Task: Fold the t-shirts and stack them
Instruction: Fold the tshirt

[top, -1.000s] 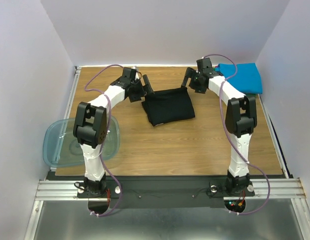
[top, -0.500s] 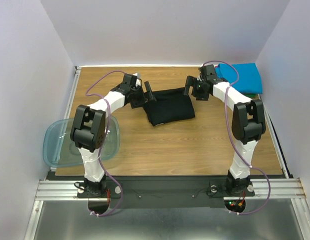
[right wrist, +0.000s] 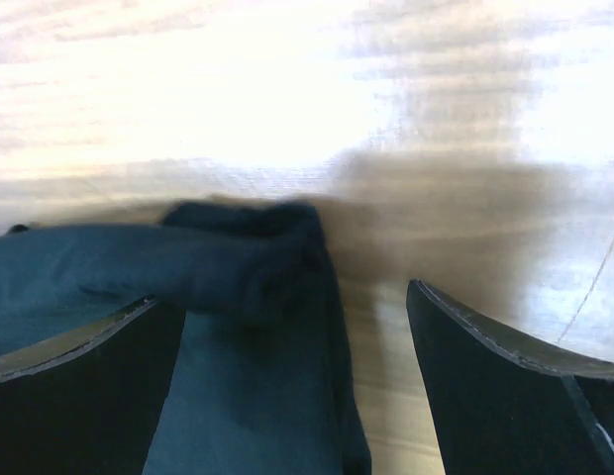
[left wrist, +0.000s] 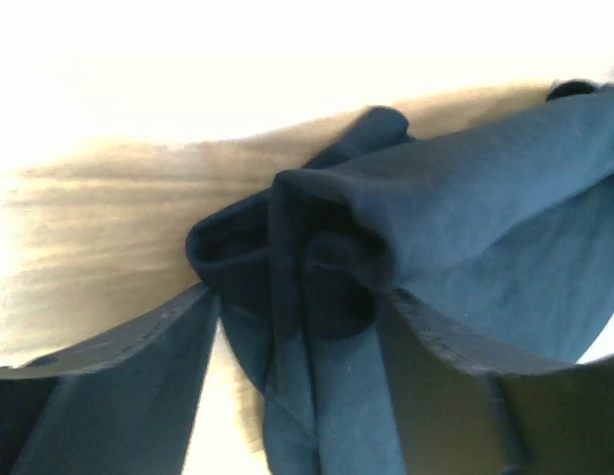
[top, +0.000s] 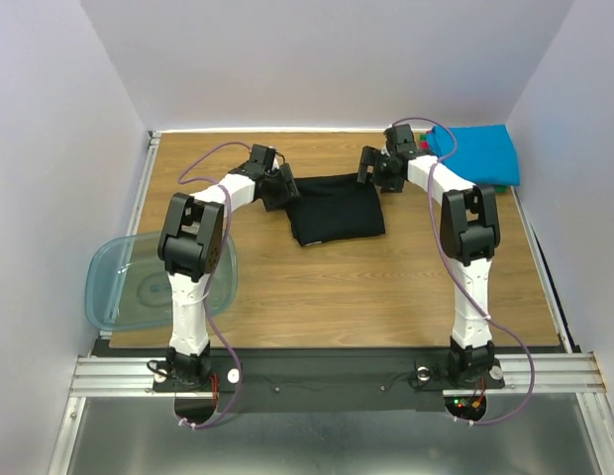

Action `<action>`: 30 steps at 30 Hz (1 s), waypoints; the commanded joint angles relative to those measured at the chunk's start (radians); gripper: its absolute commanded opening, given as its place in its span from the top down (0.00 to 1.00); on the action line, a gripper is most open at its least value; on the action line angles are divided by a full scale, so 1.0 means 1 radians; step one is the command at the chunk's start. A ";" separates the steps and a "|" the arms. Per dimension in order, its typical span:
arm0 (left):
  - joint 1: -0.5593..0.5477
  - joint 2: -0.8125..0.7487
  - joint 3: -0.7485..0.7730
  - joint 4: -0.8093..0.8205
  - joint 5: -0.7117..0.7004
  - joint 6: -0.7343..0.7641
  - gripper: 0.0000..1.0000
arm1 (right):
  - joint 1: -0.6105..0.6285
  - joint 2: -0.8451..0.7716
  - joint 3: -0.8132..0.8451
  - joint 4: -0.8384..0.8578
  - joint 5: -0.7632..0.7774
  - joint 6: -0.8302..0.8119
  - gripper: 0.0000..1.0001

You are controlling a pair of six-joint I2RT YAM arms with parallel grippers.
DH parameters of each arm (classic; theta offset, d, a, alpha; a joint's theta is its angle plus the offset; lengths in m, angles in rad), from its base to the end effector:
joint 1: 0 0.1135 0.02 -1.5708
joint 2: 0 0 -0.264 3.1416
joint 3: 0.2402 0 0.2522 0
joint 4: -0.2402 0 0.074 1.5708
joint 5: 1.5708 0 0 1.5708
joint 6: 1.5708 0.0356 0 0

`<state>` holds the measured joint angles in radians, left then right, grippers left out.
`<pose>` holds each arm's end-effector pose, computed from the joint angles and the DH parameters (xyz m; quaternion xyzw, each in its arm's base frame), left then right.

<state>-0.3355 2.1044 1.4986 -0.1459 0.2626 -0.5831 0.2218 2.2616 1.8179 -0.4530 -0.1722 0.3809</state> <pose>0.4398 -0.1631 0.1766 -0.0606 0.9089 -0.2827 0.3006 0.4896 0.1167 0.1808 0.0464 0.9395 0.1753 0.2905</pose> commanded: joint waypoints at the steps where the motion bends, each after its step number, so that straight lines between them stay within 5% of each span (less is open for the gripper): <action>1: 0.004 0.051 0.063 -0.037 -0.014 0.003 0.38 | -0.001 0.049 0.055 0.025 0.022 0.007 0.03; 4: 0.004 0.078 0.089 -0.038 -0.005 0.000 0.55 | -0.001 0.091 0.064 0.024 0.030 0.027 0.09; 6: 0.004 0.091 0.106 -0.041 0.001 0.003 0.56 | 0.001 0.122 0.075 0.022 0.034 0.033 0.09; 7: 0.004 0.101 0.112 -0.043 0.000 0.005 0.68 | 0.001 0.133 0.089 0.020 0.031 0.041 0.09; 12: 0.003 0.126 0.141 -0.046 0.040 0.026 1.00 | 0.001 0.139 0.123 0.017 -0.070 0.052 0.10; 18: 0.001 0.051 0.043 0.028 0.066 0.068 1.00 | 0.001 0.052 0.133 0.016 -0.200 -0.014 0.05; 23: 0.003 -0.029 -0.006 0.025 0.043 0.083 1.00 | -0.001 -0.072 0.101 0.014 -0.055 -0.028 0.00; 24: 0.003 -0.029 0.027 -0.025 0.044 0.107 0.70 | 0.001 -0.092 0.075 0.013 -0.023 -0.027 0.00; 26: 0.003 -0.035 0.080 -0.069 0.027 0.118 0.43 | 0.001 -0.151 0.037 0.011 -0.006 -0.023 0.00; 27: 0.003 -0.044 0.087 -0.089 0.020 0.123 0.15 | 0.001 -0.168 0.017 0.011 0.000 -0.022 0.00; 28: 0.003 -0.069 0.091 -0.092 0.017 0.124 0.02 | 0.001 -0.190 -0.024 0.011 0.005 -0.031 0.00; 30: 0.001 -0.101 0.092 -0.098 0.015 0.128 0.02 | 0.001 -0.246 -0.066 0.011 -0.016 -0.042 0.00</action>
<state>-0.3325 2.1136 1.5547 -0.1623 0.3065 -0.5022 0.2195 2.1471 1.8091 -0.4599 -0.2138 0.3672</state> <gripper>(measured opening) 0.956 0.996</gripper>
